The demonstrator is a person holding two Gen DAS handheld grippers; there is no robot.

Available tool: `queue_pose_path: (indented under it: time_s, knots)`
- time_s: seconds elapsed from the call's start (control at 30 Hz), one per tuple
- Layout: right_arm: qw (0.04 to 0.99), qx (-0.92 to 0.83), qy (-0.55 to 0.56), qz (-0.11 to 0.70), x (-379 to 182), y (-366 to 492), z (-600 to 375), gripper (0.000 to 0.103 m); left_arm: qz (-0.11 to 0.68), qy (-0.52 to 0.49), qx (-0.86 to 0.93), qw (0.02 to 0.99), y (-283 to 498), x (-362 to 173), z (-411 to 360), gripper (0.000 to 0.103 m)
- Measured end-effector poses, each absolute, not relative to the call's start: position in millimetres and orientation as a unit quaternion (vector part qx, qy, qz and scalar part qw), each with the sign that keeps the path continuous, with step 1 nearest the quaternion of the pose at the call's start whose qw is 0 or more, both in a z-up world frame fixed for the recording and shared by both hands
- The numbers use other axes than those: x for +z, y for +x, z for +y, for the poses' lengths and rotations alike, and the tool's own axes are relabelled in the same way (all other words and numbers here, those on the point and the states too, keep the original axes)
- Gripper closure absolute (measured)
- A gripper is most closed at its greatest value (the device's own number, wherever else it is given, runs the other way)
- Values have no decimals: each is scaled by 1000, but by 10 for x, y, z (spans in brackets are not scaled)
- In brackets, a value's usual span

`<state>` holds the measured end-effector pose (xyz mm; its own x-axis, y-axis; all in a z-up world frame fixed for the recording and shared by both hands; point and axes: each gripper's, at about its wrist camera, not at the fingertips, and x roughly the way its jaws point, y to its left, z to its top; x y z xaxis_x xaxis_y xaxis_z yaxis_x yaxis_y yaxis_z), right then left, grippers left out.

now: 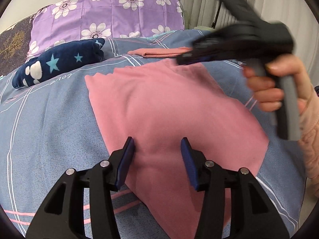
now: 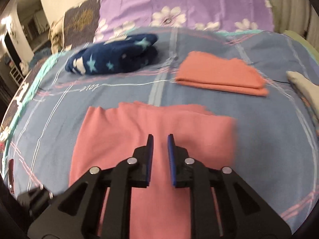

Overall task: Fold small clothes
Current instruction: 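Move the right gripper to the end of the folded pink shirt, then grasp the pink shirt end with the right gripper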

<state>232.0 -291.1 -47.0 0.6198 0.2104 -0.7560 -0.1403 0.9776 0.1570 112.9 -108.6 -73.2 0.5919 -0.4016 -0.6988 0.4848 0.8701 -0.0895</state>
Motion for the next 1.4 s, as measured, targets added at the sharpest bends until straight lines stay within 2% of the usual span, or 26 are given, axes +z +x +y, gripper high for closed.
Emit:
queue_pose_path:
  time_s: [0.1, 0.13, 0.3, 0.33, 0.57, 0.67, 0.9, 1.4]
  knots:
    - [881, 44, 37, 470, -726, 2272, -3218, 86, 376, 64, -246, 891, 1121, -735, -1113, 52]
    - [877, 36, 46, 476, -794, 2249, -3295, 79, 376, 66, -246, 891, 1117, -736, -1119, 51]
    - [885, 75, 109, 446, -688, 1955, -3510, 75, 374, 63, -248, 892, 1127, -731, -1102, 50]
    - [885, 84, 113, 444, -670, 1911, -3537, 72, 374, 62, -247, 892, 1132, -728, -1097, 50]
    - [855, 157, 143, 473, -874, 1633, -3583, 61, 367, 34, -243, 897, 1095, -647, -1001, 47]
    - [847, 184, 147, 477, -952, 1617, -3550, 56, 364, 8, -241, 899, 1143, -614, -888, 37]
    - [838, 213, 161, 476, -980, 1603, -3616, 51, 416, -63, -225, 879, 1410, -808, -630, 37]
    - [810, 276, 168, 489, -1018, 2064, -3436, 45, 431, -132, -278, 848, 1572, -910, -645, 37]
